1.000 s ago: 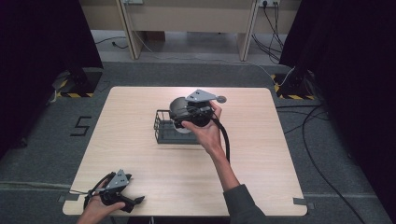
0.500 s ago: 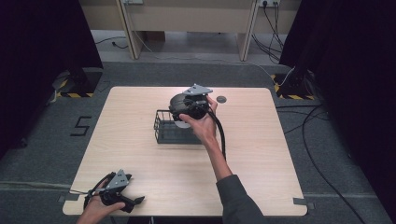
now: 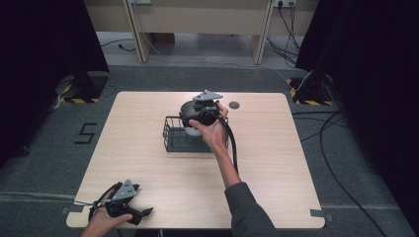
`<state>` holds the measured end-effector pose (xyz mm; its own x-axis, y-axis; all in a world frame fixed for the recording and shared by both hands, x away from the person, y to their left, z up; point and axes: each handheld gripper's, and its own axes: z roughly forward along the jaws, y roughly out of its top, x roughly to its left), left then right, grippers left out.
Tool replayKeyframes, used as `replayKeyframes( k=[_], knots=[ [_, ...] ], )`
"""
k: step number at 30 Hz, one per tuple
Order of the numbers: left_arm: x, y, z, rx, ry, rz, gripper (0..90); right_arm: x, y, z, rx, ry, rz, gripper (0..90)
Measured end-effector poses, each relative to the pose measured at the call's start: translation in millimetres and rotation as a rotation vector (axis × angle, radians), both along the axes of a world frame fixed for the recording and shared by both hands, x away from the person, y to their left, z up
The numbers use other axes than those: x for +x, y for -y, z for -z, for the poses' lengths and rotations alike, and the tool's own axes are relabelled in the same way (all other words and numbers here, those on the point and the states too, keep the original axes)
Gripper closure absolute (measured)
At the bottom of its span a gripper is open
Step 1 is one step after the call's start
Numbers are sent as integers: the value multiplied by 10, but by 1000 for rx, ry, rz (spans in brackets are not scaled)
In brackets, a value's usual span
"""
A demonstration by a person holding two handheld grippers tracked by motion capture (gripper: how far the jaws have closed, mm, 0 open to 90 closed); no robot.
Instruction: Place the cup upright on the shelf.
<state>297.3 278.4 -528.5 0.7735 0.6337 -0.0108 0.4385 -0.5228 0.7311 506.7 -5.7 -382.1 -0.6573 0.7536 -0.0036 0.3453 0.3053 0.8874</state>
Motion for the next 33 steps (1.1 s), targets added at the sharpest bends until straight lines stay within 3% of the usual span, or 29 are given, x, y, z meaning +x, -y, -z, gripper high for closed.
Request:
replayKeyframes(
  k=[3,9,17,19,29,33],
  knots=[
    [-1,1,0,-1,-1,0,0,3,-27,44,-15,5,-1,62],
    [0,0,0,0,0,0,0,12,-5,136,3,-24,3,61],
    [-1,0,0,0,-1,0,0,20,27,255,-22,-56,-2,59],
    [-1,1,0,-1,-2,0,0,37,51,321,-20,-90,6,57],
    [-1,1,0,-1,-2,0,0,16,28,307,-31,-71,15,57],
    [-1,0,-1,-1,-2,4,0,-1,5,284,-46,-26,18,51]
  ],
)
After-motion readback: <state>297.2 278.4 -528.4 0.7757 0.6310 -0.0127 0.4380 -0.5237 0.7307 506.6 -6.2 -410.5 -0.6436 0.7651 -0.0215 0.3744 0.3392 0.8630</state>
